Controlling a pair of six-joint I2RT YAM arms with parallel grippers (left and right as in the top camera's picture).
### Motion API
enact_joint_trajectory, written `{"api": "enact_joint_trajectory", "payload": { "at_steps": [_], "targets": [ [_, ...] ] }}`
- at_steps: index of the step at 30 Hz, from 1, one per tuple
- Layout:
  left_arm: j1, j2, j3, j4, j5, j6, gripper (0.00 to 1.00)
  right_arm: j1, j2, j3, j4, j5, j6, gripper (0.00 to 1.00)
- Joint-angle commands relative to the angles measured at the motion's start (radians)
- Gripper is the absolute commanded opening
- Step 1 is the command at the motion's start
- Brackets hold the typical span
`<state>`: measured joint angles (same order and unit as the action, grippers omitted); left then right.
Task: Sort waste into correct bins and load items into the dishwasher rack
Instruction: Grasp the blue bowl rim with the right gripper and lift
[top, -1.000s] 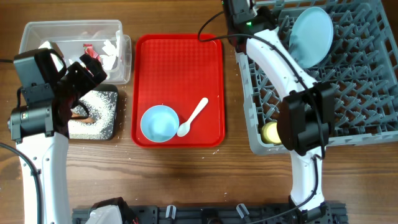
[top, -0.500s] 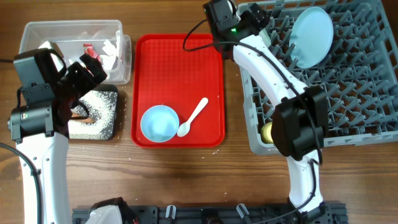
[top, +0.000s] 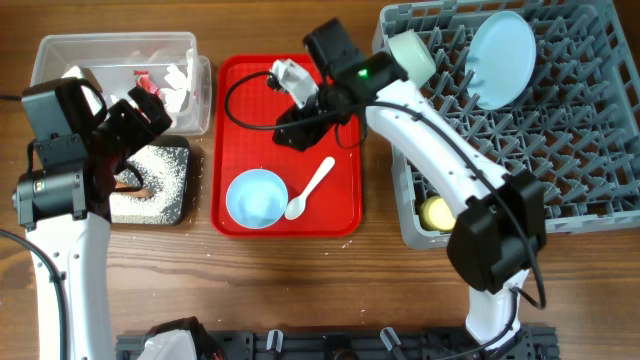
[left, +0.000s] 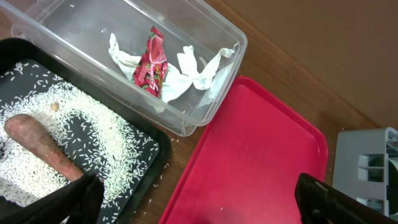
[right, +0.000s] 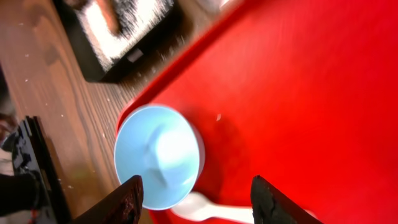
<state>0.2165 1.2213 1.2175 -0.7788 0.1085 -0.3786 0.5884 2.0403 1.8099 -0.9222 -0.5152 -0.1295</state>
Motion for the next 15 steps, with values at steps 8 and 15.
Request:
{"api": "enact_joint_trajectory", "payload": {
  "at_steps": [8, 15],
  "targets": [
    [0.004, 0.003, 0.011, 0.002, -0.009, 0.009, 1.0, 0.154, 0.032, -0.244, 0.183, 0.298, 0.427, 0.61],
    [0.004, 0.003, 0.011, 0.002, -0.009, 0.008, 1.0, 0.168, 0.103, -0.28, 0.278, 0.302, 0.525, 0.46]
  ]
}}
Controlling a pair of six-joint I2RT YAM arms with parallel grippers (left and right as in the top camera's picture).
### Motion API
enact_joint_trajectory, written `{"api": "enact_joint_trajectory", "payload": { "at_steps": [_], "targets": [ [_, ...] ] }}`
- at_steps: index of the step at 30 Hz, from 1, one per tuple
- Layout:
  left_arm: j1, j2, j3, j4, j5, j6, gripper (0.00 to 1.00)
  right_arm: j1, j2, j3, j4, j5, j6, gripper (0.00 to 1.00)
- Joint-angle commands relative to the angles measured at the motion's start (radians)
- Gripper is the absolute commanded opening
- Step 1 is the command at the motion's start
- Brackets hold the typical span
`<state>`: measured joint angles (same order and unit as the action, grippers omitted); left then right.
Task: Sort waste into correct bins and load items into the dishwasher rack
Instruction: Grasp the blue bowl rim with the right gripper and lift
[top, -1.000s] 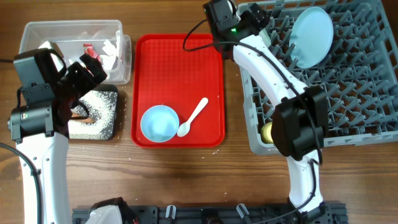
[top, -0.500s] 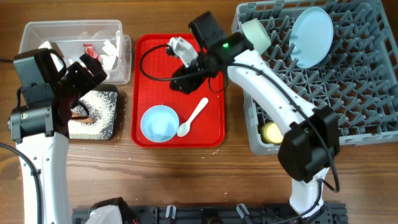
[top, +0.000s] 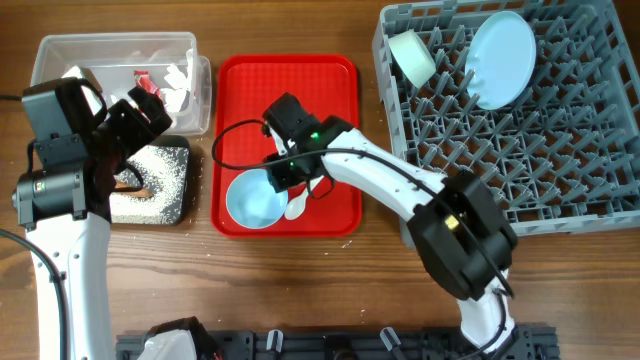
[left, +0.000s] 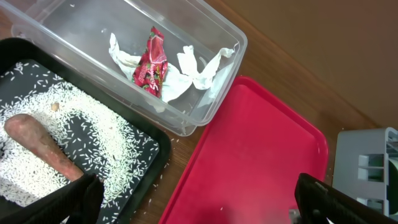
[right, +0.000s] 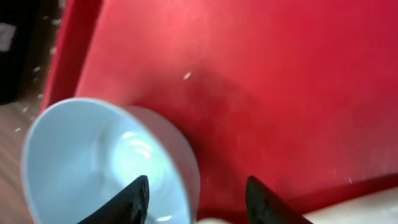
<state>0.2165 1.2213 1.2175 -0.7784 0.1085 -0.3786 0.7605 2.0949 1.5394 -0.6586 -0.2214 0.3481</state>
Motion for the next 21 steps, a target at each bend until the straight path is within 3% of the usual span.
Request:
{"api": "enact_joint_trajectory", "payload": {
  "at_steps": [1, 5, 8, 11, 16, 21],
  "targets": [
    [0.004, 0.003, 0.011, 0.002, -0.009, 0.009, 1.0, -0.007, 0.054, -0.009, 0.02, 0.002, 0.048, 0.44],
    [0.005, 0.003, 0.011, 0.002, -0.009, 0.009, 1.0, -0.007, 0.056, -0.008, 0.027, 0.003, 0.048, 0.3],
    [0.004, 0.003, 0.011, 0.002, -0.009, 0.009, 1.0, -0.01, 0.054, 0.021, 0.019, 0.003, 0.044, 0.04],
    [0.004, 0.003, 0.011, 0.002, -0.009, 0.009, 1.0, -0.04, 0.011, 0.075, -0.01, 0.033, 0.041, 0.04],
    [0.004, 0.003, 0.011, 0.002, -0.009, 0.009, 1.0, -0.142, -0.218, 0.159, -0.028, 0.1, 0.015, 0.04],
    [0.004, 0.003, 0.011, 0.002, -0.009, 0.009, 1.0, -0.293, -0.46, 0.159, -0.12, 0.563, -0.01, 0.04]
  ]
}}
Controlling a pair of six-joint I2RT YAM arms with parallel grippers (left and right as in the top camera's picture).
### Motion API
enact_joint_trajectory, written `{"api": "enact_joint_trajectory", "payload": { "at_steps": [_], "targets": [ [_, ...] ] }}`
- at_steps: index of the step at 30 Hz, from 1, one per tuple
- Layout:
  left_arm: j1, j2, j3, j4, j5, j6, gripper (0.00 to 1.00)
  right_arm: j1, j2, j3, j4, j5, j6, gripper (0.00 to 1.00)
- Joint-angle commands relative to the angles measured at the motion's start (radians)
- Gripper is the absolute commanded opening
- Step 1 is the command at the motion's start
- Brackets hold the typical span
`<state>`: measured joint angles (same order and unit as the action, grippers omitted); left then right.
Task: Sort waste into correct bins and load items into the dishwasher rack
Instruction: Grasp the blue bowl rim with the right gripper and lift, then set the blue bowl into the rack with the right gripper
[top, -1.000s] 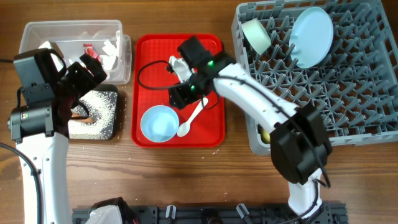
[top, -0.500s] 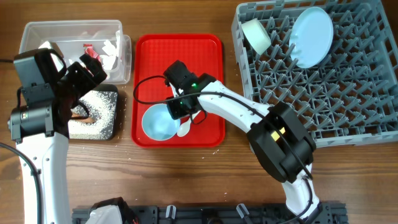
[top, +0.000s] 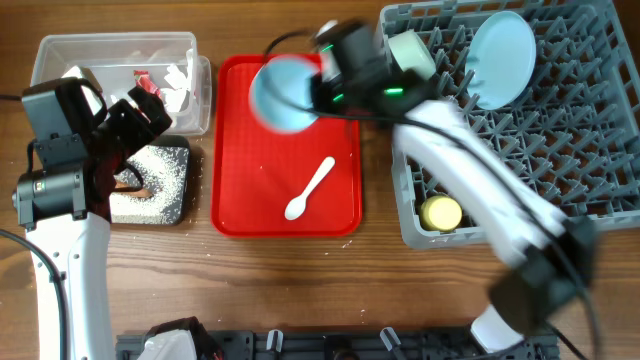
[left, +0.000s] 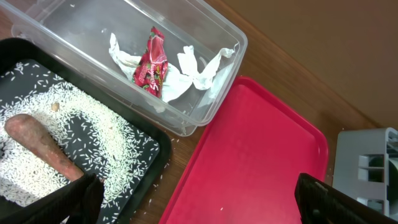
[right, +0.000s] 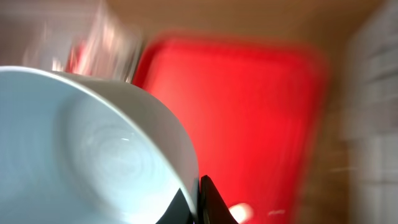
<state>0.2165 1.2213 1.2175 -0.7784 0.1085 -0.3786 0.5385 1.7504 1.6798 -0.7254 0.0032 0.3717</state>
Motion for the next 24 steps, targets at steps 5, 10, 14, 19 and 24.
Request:
{"api": "enact_joint_trajectory", "payload": {
  "at_steps": [5, 10, 14, 19, 24],
  "targets": [
    [0.004, 0.003, 0.011, 0.002, -0.009, 0.009, 1.0, -0.167, -0.101, -0.013, -0.217, 0.726, -0.028, 0.04],
    [0.004, 0.003, 0.011, 0.002, -0.009, 0.009, 1.0, -0.224, -0.005, -0.084, -0.327, 0.924, -0.032, 0.04],
    [0.005, 0.003, 0.011, 0.002, -0.009, 0.009, 1.0, -0.23, 0.076, -0.087, -0.388, 0.965, -0.085, 0.04],
    [0.005, 0.003, 0.011, 0.002, -0.009, 0.009, 1.0, -0.229, 0.1, -0.087, -0.382, 1.007, -0.183, 0.04],
    [0.004, 0.003, 0.011, 0.002, -0.009, 0.009, 1.0, -0.227, 0.1, -0.087, -0.325, 1.138, -0.324, 0.04]
  ]
}}
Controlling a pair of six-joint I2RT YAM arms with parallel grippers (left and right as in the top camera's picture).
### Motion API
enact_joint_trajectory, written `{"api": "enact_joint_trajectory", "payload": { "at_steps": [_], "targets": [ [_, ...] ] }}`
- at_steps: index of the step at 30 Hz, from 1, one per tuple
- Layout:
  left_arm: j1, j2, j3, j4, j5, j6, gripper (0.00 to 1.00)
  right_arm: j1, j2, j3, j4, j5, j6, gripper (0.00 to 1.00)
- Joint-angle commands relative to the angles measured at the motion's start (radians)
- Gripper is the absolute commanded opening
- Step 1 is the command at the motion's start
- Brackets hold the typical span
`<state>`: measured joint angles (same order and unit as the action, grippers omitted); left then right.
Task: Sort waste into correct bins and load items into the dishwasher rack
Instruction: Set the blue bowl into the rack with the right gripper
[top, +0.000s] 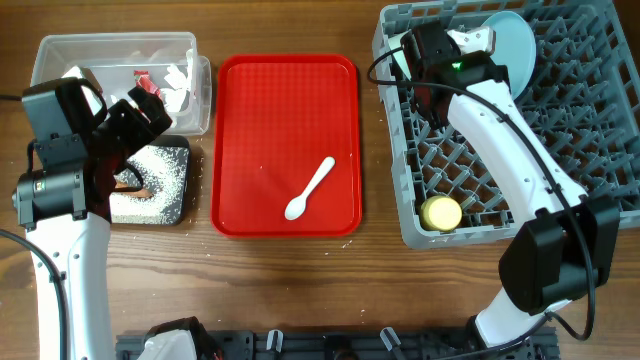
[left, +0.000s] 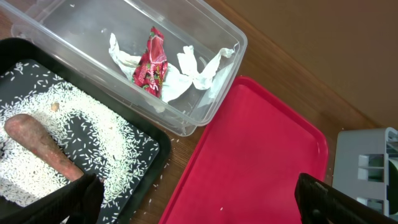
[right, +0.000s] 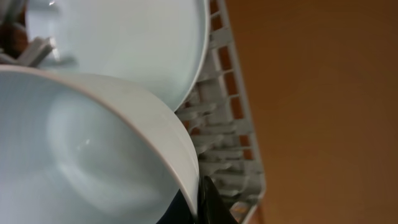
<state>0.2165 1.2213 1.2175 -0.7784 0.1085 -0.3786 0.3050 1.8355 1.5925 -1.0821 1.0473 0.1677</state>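
My right gripper (top: 441, 58) is over the far left corner of the grey dishwasher rack (top: 560, 150) and is shut on the rim of the pale blue bowl (right: 93, 149). The bowl fills the right wrist view, next to the blue plate (right: 124, 43) that stands in the rack (right: 227, 124); from overhead the arm hides the bowl. A white spoon (top: 310, 187) lies on the red tray (top: 285, 90). My left gripper (left: 199, 208) hangs open above the near edge of the clear bin (left: 124, 56) and holds nothing.
The clear bin holds crumpled white paper and a red wrapper (left: 152, 62). A black tray (top: 150, 185) of rice with a brownish piece (left: 40, 143) sits in front of it. In the rack are a white cup (top: 400, 45) and a yellow item (top: 440, 212).
My right gripper has moved with the bowl from above the far edge of the red tray to the far left corner of the rack, beside the plate. The left arm has not moved.
My right gripper was open above the red tray, with the bowl and spoon on it. Then it stood at the bowl's rim. After that it held the bowl up over the tray's far edge, and now it holds it over the rack. Only the spoon is on the tray.
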Motion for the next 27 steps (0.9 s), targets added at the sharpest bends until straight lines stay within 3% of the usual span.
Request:
{"api": "enact_joint_trajectory", "payload": {
  "at_steps": [1, 8, 13, 27],
  "targets": [
    [0.005, 0.003, 0.011, 0.002, -0.009, 0.009, 1.0, 0.01, 0.014, 0.0, 0.043, 0.076, -0.149, 0.04],
    [0.005, 0.003, 0.011, 0.002, -0.009, 0.009, 1.0, 0.058, 0.025, 0.0, 0.124, 0.048, -0.297, 0.04],
    [0.004, 0.003, 0.011, 0.002, -0.009, 0.009, 1.0, 0.058, 0.072, 0.0, 0.151, 0.131, -0.398, 0.04],
    [0.004, 0.003, 0.011, 0.002, -0.009, 0.009, 1.0, 0.163, 0.121, -0.037, 0.142, 0.082, -0.401, 0.04]
  ]
}}
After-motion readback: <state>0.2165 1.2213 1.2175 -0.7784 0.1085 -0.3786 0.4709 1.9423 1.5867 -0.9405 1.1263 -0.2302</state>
